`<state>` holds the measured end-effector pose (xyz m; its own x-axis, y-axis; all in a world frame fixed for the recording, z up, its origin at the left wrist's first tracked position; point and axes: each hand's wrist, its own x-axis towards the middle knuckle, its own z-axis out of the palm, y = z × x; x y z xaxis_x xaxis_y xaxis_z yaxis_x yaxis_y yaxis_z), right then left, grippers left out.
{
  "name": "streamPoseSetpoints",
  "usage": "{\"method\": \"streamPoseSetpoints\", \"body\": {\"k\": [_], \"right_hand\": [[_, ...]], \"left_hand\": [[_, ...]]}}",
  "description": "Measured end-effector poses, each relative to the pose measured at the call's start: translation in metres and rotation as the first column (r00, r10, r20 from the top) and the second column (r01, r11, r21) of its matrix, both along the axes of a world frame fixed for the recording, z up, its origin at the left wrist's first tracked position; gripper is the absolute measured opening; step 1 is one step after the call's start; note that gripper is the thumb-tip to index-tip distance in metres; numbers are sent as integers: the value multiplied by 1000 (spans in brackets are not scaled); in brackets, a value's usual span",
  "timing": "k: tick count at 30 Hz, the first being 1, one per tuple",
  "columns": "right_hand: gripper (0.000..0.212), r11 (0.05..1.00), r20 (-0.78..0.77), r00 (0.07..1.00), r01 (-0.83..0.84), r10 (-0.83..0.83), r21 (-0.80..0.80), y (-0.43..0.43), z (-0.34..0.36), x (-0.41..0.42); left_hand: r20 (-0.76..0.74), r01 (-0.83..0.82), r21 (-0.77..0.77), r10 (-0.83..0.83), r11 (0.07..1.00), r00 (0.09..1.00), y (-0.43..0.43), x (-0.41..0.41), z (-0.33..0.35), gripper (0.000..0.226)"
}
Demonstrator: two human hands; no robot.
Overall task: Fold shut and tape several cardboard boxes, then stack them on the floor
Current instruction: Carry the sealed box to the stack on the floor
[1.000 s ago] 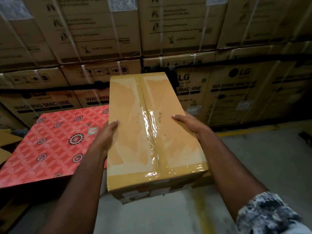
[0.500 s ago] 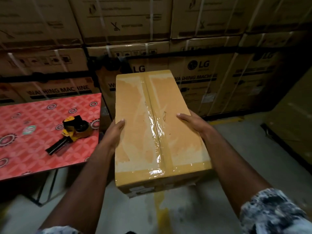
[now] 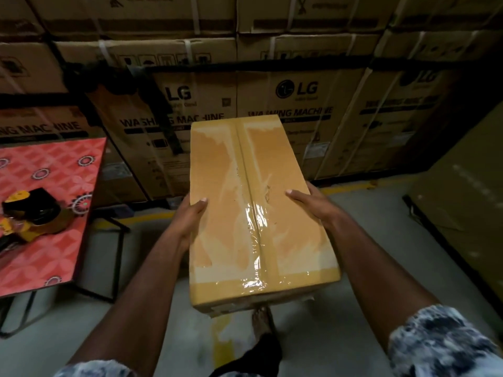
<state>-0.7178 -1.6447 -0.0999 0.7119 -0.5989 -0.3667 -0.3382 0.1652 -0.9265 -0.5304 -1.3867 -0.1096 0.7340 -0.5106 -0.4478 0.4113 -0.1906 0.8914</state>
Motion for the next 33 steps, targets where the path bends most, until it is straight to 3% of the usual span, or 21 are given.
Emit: {"method": "streamPoseSetpoints", "body": {"k": [10,14,23,29,33], "right_hand": [[44,994,-126,992,-1,14,105,-146,-45,-7],[73,997,-213,977,11,4,70,-193,-73,-16],[53,996,-335,942,50,-24,70,-280,-148,-30],[58,999,-438,899,-3,19,38,-338,-222,-22],[58,996,-482,873,-89,71,-14,-361,-269,0]], "left_hand": [[-100,82,55,-77,995,992,-150,12,-77,38],[-121,115,114,-101,987,988,-197,5,-108,40],[-41,38,236,-29,971,999,-288,-21,-173,48],[51,-40,343,24,939,998,-337,-31,-232,50],[28,-89,336,84,937,996,-355,-27,-276,51]]}}
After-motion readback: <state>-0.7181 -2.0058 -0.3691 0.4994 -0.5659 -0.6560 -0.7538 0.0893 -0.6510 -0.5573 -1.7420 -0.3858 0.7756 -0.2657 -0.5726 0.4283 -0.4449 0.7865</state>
